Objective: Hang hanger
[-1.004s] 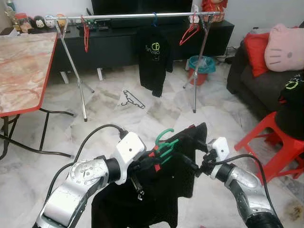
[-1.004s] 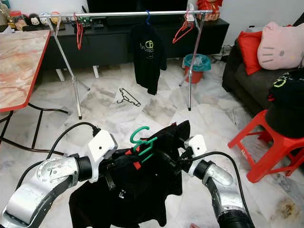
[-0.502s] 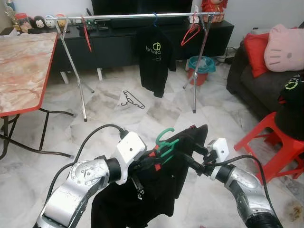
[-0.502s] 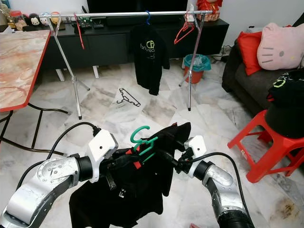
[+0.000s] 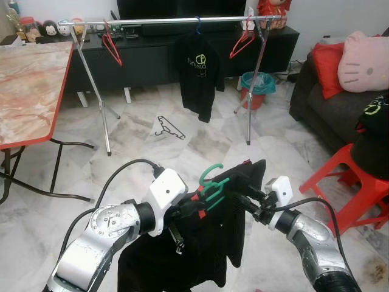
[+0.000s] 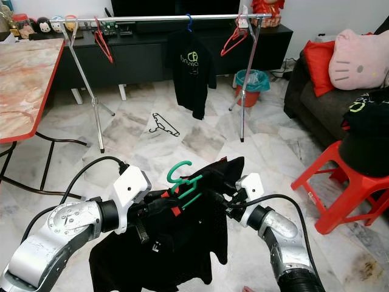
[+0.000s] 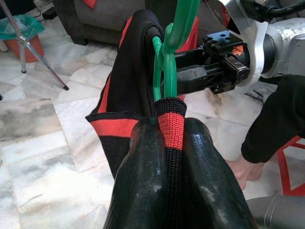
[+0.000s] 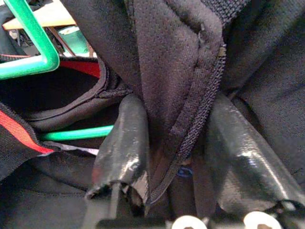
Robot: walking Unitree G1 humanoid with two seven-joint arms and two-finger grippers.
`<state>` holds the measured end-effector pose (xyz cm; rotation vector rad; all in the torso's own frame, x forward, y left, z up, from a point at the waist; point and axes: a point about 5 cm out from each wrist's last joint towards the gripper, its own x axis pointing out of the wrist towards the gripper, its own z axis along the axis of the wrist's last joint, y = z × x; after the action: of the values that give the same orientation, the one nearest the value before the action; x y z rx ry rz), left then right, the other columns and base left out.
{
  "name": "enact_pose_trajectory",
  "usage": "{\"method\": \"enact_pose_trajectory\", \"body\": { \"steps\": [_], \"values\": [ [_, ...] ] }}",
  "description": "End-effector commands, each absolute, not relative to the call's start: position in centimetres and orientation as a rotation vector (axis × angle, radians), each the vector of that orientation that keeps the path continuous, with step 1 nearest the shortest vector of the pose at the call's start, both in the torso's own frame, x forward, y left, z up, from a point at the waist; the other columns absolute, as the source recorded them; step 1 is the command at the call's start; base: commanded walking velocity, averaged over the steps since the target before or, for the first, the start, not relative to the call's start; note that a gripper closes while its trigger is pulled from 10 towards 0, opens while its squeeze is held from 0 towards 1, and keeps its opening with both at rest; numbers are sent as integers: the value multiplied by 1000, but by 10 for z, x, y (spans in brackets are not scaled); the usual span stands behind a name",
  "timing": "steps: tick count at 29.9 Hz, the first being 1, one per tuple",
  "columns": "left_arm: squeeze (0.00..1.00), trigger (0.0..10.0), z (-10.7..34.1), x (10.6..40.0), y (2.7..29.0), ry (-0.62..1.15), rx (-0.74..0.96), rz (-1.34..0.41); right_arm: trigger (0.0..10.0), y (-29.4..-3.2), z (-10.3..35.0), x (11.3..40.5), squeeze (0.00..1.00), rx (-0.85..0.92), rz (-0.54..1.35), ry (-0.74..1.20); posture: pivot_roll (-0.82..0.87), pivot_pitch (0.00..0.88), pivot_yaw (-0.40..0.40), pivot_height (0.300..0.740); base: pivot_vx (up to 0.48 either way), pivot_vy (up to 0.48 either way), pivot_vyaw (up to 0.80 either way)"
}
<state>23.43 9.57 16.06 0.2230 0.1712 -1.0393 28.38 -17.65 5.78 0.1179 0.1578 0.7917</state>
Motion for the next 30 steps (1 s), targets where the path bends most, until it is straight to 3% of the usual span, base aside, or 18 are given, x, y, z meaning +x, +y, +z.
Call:
{"method": "enact_pose_trajectory", "body": {
  "steps": [1,7,26,30],
  "values": [
    [0,10000,177,230,88,93,212,-1094,0,-176,59,286,0,109,789,155,14,0,-57,736,0,0,0],
    [0,10000,174,229,94,125,241,-1098,0,-178,59,289,0,89,763,159,15,0,-55,736,0,0,0],
    [0,10000,144,207,163,460,578,-1164,0,-188,58,290,0,32,748,178,18,0,-56,736,0,0,0],
    [0,10000,142,216,168,418,630,-1092,0,-189,59,292,0,23,738,176,14,0,-51,736,0,0,0]
  ]
}}
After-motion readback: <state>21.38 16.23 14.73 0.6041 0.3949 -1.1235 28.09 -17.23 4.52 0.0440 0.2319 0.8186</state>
